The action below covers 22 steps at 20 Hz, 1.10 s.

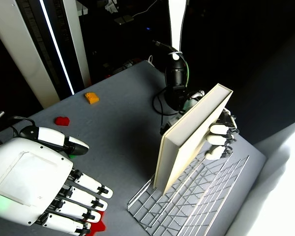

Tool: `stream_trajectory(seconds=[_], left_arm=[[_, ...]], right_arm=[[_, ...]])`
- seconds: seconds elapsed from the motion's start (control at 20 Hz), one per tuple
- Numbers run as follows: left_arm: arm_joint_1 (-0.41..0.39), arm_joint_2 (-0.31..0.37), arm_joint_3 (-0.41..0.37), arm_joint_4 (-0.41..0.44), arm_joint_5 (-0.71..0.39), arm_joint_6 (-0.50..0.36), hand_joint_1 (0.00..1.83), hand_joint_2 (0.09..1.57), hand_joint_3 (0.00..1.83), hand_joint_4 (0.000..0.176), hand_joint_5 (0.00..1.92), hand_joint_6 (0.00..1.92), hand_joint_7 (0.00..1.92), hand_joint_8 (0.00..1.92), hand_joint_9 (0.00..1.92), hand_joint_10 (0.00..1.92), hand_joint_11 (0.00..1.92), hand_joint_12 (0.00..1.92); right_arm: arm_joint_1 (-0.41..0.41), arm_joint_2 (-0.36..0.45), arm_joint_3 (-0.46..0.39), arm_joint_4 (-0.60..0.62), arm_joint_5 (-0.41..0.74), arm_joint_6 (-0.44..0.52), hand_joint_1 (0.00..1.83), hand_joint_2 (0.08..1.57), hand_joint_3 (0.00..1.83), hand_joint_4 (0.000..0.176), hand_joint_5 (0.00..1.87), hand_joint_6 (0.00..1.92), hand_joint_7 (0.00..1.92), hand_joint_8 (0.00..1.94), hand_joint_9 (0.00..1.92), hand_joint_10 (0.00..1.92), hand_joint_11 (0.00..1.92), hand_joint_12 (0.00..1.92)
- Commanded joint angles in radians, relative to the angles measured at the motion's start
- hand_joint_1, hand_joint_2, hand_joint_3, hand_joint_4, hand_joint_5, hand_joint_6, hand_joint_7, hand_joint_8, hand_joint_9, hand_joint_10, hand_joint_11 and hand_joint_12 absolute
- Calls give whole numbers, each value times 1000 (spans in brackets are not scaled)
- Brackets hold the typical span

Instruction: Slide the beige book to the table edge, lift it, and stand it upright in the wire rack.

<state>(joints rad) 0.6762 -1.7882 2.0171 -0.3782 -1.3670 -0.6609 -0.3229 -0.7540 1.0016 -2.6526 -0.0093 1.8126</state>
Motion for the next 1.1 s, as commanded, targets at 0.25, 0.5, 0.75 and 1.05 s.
stream_trajectory(seconds=[0.25,0.5,0.75,1.05], left_arm=[[-1,19,-8,-13,-115,-14,861,1042,1,0,662,2,667,2,638,120,239,1038],[10,72,-56,-17,-120,-13,735,995,0,0,475,0,426,0,450,3,71,956],[38,180,-153,-18,-128,-2,643,992,0,2,247,0,229,2,248,0,0,743],[88,399,-315,-92,-93,134,688,951,0,29,185,0,96,0,98,0,0,418]], right_arm=[[8,8,-5,1,-95,2,290,1133,0,0,374,6,377,4,374,4,0,977],[6,14,-17,1,-95,3,315,1129,0,0,379,2,376,0,376,1,0,974],[11,15,-19,1,-98,6,268,1137,3,0,369,0,381,0,378,0,0,983],[12,14,-29,1,-93,59,278,1138,2,0,366,1,371,1,372,2,0,986]])
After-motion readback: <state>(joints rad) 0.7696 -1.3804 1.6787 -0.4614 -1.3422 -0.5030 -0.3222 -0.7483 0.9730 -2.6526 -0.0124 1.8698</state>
